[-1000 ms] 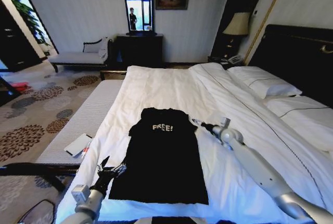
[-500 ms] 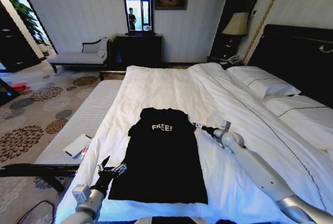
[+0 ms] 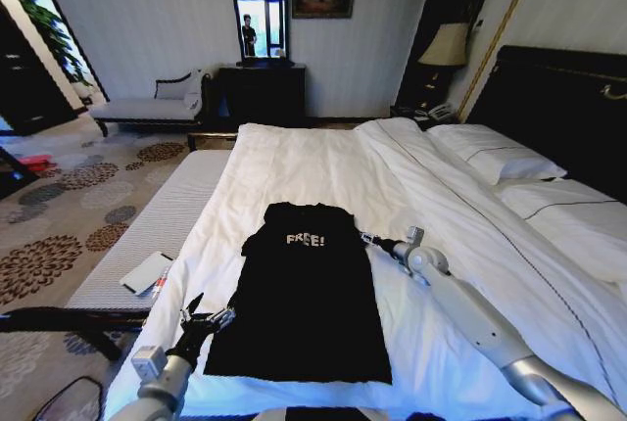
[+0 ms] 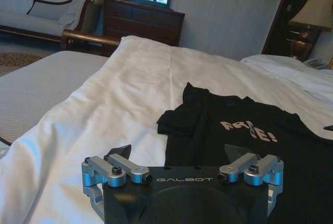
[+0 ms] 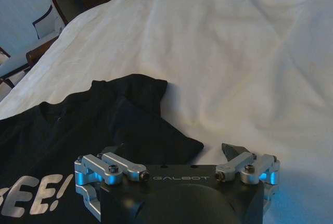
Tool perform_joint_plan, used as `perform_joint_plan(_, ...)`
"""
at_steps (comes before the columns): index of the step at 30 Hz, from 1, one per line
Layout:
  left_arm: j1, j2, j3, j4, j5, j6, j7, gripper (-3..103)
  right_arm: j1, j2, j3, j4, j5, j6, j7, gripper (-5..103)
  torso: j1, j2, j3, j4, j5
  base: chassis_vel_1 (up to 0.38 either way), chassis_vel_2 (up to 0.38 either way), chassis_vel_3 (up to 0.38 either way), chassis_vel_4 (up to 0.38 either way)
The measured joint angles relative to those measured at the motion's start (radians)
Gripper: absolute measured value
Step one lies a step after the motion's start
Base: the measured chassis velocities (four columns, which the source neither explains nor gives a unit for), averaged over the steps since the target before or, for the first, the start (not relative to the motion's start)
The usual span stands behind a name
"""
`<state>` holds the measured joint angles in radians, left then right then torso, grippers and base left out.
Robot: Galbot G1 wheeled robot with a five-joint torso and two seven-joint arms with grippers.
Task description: Fold the clothes on the bed.
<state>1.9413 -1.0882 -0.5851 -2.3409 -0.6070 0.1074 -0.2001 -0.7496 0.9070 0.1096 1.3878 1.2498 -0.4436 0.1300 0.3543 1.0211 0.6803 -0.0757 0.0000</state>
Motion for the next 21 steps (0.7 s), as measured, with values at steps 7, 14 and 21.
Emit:
perform_joint_plan(7,0.003,-0.002,-0.008,-0.001,-0.003,0.001,-0.002,100,0.020,0.014,-0.015,-0.005,0.007,-0.001,0.004,99,0.000,0.000,0.000,0.0003,-0.0001,0.000,0.000,0.000,0.000)
perform_joint_plan(14,0.007,-0.005,-0.011,-0.002,-0.005,0.001,-0.001,100,0.016,0.015,-0.017,-0.015,0.002,-0.001,0.004,82,0.000,0.000,0.000,0.0002,0.0001,0.000,0.000,0.000,0.000)
perform_joint_plan(21,0.003,-0.005,-0.011,0.000,-0.009,0.000,-0.001,100,0.012,0.014,-0.016,-0.015,-0.002,-0.001,0.003,70,0.000,0.000,0.000,0.0001,0.0000,0.000,0.000,0.000,0.000)
